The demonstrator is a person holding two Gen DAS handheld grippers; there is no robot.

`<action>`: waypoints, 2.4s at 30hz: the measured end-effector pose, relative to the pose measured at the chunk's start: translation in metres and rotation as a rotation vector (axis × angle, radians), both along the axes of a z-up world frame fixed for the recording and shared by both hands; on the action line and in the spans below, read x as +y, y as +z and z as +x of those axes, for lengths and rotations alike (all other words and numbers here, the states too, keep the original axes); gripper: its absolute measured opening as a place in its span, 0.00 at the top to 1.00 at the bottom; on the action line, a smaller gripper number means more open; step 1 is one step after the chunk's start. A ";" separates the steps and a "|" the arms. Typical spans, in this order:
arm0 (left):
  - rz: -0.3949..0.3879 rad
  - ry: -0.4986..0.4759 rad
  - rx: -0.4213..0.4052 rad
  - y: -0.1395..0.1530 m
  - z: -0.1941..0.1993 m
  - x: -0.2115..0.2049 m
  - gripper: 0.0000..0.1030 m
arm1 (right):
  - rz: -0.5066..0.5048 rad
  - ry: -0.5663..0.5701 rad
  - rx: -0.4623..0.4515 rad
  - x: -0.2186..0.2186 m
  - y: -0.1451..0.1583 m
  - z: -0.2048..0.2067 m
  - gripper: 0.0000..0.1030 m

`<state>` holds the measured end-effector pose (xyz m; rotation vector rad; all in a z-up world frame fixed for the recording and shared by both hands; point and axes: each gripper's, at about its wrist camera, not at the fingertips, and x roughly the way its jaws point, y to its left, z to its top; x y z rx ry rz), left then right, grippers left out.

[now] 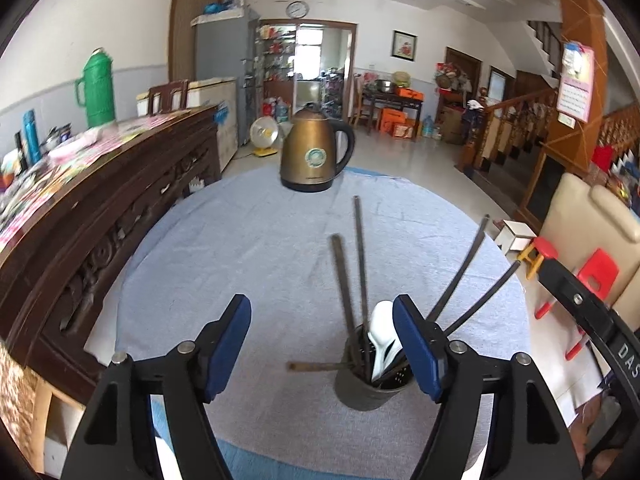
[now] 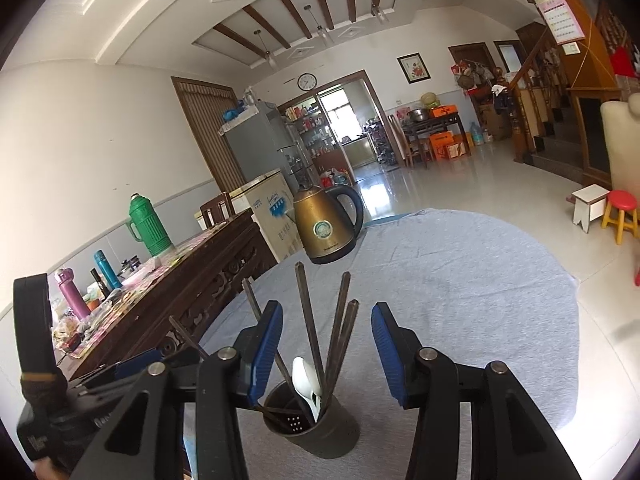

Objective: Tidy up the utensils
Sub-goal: 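Open both tools to release the chopsticks into the mesh cup, then pull both open tools back from the mesh cup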

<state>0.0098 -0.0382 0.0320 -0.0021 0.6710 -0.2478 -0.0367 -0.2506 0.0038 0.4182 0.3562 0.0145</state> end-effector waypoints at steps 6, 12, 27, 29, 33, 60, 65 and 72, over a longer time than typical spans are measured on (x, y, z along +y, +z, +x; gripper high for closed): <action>0.017 0.058 0.008 0.004 -0.012 0.012 0.28 | 0.004 -0.006 0.015 -0.001 0.003 -0.013 0.52; 0.079 0.077 0.026 0.005 -0.025 0.010 0.27 | 0.011 0.006 0.051 0.003 0.005 -0.024 0.52; 0.200 0.174 -0.120 0.033 -0.096 0.030 0.09 | 0.005 0.069 0.041 0.027 0.021 -0.088 0.37; 0.223 0.188 -0.134 0.033 -0.097 0.032 0.09 | 0.002 0.070 0.040 0.031 0.021 -0.087 0.37; 0.252 0.200 -0.144 0.032 -0.102 0.041 0.09 | 0.027 0.084 0.066 0.038 0.019 -0.079 0.37; 0.218 0.206 -0.158 0.028 -0.099 0.063 0.09 | 0.004 0.041 0.120 0.045 0.011 -0.067 0.37; 0.213 0.192 -0.202 0.028 -0.099 0.061 0.09 | 0.011 -0.007 0.115 0.026 0.008 -0.069 0.37; 0.195 0.177 -0.284 0.035 -0.105 0.059 0.09 | 0.026 -0.040 0.131 0.009 0.000 -0.067 0.37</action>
